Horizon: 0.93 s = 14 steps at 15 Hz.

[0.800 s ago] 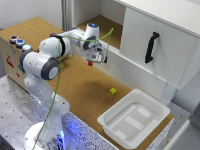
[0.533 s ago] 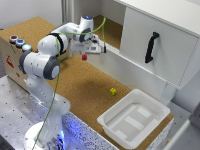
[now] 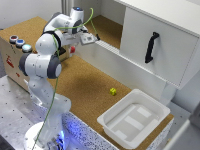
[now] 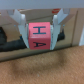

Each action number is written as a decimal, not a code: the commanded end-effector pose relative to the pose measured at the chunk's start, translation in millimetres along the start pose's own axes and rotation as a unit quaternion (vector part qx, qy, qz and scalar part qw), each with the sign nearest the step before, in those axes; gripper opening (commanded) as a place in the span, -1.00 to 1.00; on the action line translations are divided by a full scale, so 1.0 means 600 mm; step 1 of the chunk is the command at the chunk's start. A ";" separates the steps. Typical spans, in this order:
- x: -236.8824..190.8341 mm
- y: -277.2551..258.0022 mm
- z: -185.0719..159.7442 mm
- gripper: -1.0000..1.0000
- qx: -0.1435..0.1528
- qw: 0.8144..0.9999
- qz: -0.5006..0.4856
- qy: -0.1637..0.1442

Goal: Place the pink object on top of the drawer

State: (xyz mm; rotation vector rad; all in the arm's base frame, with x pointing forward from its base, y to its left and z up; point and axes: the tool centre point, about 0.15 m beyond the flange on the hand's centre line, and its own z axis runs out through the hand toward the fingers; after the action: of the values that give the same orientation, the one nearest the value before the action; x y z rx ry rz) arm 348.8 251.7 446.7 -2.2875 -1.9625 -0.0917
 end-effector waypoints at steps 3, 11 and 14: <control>0.159 -0.041 0.023 -1.00 -0.015 0.999 -0.002 -0.033; 0.251 -0.120 0.012 -1.00 -0.012 0.999 -0.039 -0.016; 0.276 -0.148 0.035 -1.00 -0.006 0.999 -0.051 -0.013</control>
State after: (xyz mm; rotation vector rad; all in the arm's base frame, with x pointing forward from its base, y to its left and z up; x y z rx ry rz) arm 300.8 388.7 455.0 -2.2268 -2.0856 -0.1976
